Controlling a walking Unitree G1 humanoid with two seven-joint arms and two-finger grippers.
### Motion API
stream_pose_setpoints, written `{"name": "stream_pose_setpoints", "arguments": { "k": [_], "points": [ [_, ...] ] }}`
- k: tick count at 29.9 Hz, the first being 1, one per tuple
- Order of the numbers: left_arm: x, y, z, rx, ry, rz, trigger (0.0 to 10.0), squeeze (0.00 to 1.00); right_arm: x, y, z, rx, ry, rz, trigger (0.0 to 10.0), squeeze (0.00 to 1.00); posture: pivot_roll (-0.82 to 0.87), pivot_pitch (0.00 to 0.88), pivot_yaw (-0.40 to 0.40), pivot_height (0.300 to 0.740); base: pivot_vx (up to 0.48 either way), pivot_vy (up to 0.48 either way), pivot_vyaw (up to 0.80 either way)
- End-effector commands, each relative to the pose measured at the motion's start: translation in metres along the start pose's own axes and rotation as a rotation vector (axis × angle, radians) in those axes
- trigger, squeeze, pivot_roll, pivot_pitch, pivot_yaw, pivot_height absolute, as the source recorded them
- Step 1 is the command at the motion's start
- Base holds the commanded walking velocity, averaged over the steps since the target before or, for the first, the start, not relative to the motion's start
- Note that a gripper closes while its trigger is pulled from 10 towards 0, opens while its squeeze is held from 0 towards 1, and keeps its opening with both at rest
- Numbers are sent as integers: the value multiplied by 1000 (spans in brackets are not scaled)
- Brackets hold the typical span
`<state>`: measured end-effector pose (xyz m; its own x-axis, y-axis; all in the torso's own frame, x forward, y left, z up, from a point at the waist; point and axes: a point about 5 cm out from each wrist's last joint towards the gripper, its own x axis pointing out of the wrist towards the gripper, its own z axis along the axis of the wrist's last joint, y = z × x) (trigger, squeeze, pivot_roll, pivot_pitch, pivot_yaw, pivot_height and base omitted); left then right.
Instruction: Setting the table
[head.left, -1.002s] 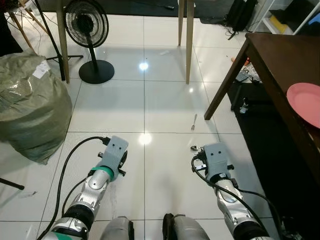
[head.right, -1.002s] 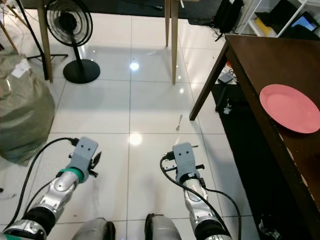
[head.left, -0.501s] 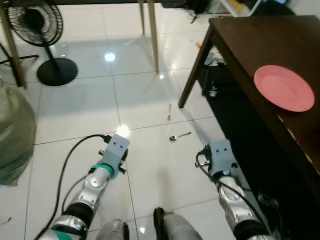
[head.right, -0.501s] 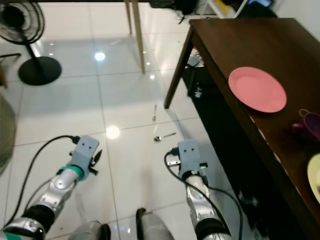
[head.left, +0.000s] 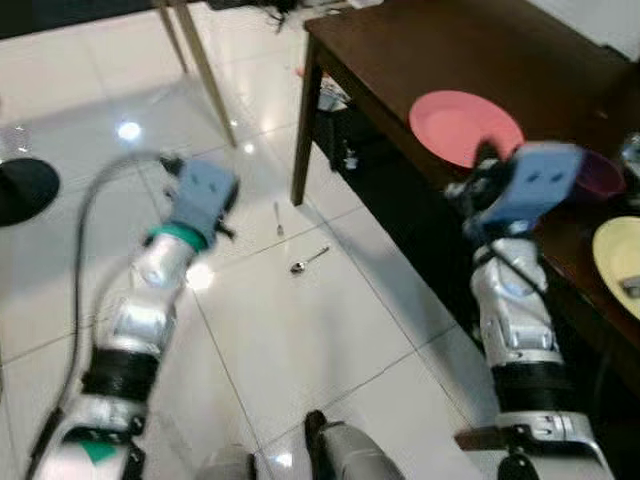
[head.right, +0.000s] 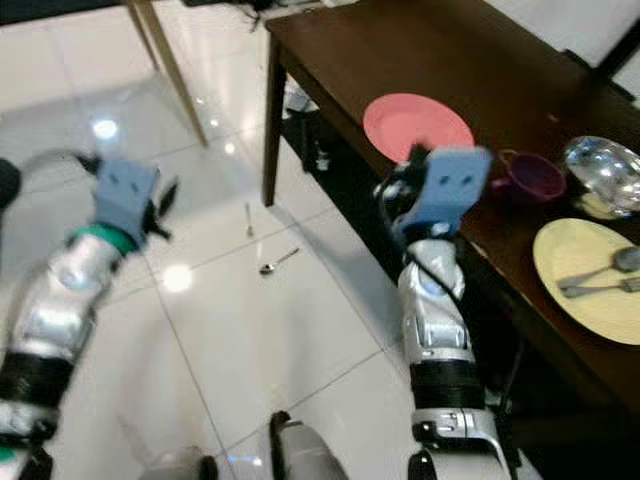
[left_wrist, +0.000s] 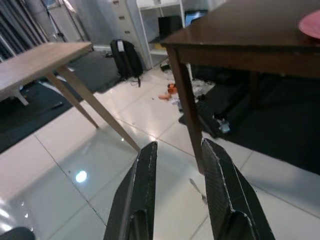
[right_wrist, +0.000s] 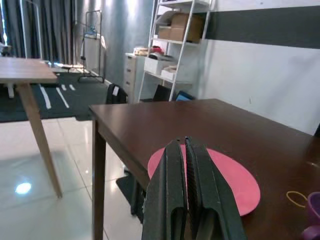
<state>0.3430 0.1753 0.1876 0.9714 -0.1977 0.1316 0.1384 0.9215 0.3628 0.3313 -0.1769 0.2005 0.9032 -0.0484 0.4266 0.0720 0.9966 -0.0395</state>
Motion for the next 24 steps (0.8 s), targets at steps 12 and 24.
{"name": "stream_pose_setpoints", "arguments": {
  "k": [12, 24],
  "points": [
    [0, -26, 27, -114, -38, -62, 10000, 0, -19, -13, -16, -37, 157, -49, 10000, 0, 99, 79, -1, 740, 0, 0, -800],
    [-2, -39, 31, -204, -20, -92, 10000, 0, -20, -16, -19, -64, 193, -57, 10000, 0, 99, 70, -2, 740, 0, 0, -800]
  ]
}}
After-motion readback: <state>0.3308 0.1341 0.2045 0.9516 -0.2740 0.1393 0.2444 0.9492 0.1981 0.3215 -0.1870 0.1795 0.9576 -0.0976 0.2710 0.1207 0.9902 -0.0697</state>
